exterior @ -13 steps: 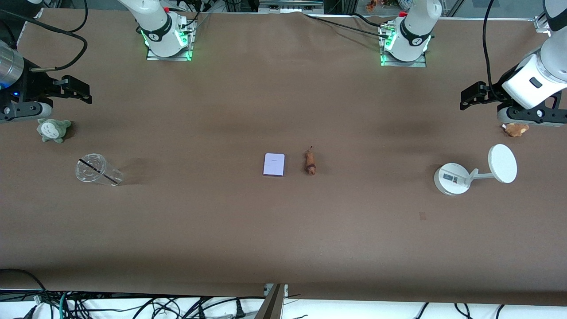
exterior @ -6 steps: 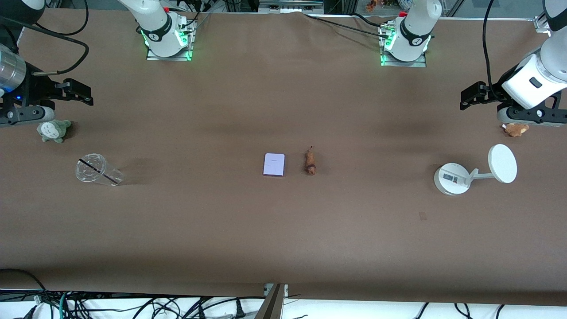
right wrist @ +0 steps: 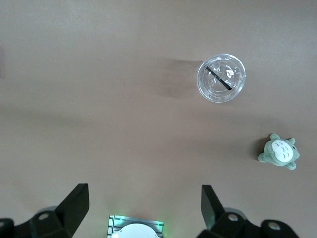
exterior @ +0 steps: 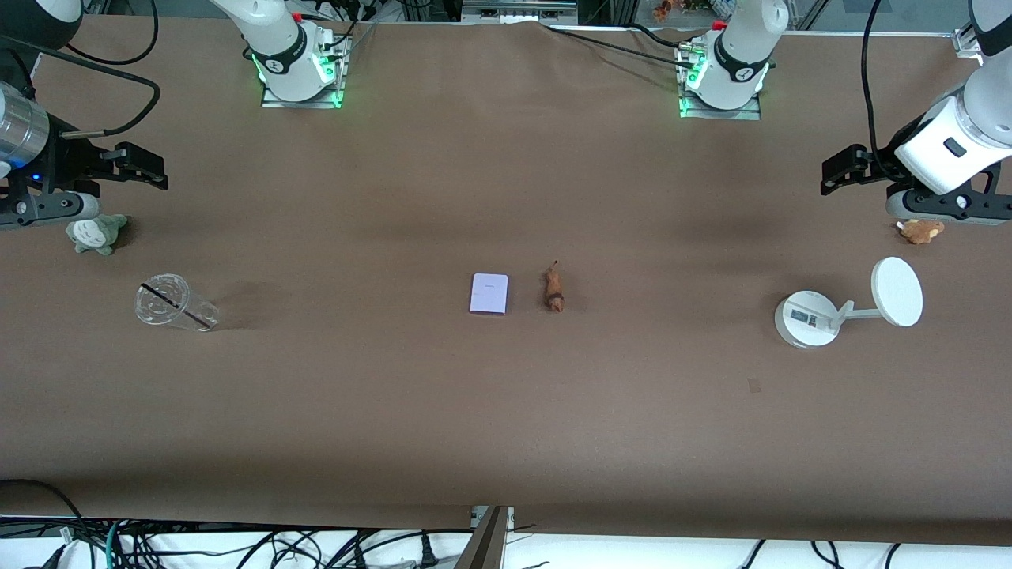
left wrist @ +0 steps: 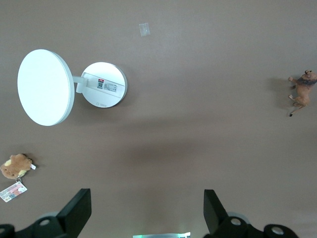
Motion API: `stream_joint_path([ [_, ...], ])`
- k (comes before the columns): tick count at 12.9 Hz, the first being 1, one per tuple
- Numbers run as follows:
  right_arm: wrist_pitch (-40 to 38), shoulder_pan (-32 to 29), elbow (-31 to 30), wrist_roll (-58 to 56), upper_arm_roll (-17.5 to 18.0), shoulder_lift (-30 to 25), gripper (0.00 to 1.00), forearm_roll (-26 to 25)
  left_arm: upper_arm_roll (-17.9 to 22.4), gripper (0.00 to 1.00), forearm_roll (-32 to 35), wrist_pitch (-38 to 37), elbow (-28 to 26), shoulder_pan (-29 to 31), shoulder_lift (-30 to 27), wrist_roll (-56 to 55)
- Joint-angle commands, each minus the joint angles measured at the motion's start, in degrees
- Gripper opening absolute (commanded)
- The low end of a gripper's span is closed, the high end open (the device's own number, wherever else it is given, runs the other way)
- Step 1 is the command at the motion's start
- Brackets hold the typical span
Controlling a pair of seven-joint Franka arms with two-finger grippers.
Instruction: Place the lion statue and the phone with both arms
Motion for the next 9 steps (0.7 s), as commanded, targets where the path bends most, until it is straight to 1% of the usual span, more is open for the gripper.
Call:
stream_joint_path([
  [1, -1.43, 0.11, 1.53, 0.67, 0.06, 0.32, 1.0, 0.7, -0.09, 1.0, -0.83, -1.64, 0.95, 0.07, -0.04, 1.09],
  [3, -1.7, 0.12, 1.62, 0.67, 0.15, 0.32, 1.0, 0.7, -0.71, 1.0, -0.92, -2.87, 0.95, 0.07, -0.04, 0.91],
  [6, -1.7, 0.03, 1.53, 0.67, 0.06, 0.32, 1.0, 0.78, -0.71, 1.0, -1.0, -8.22, 0.69, 0.07, 0.22, 0.91],
  [9, -1.7, 0.03, 1.53, 0.76, 0.06, 0.41, 1.0, 0.78, -0.71, 1.0, -1.35, -8.32, 0.16, 0.16, 0.57, 0.74],
])
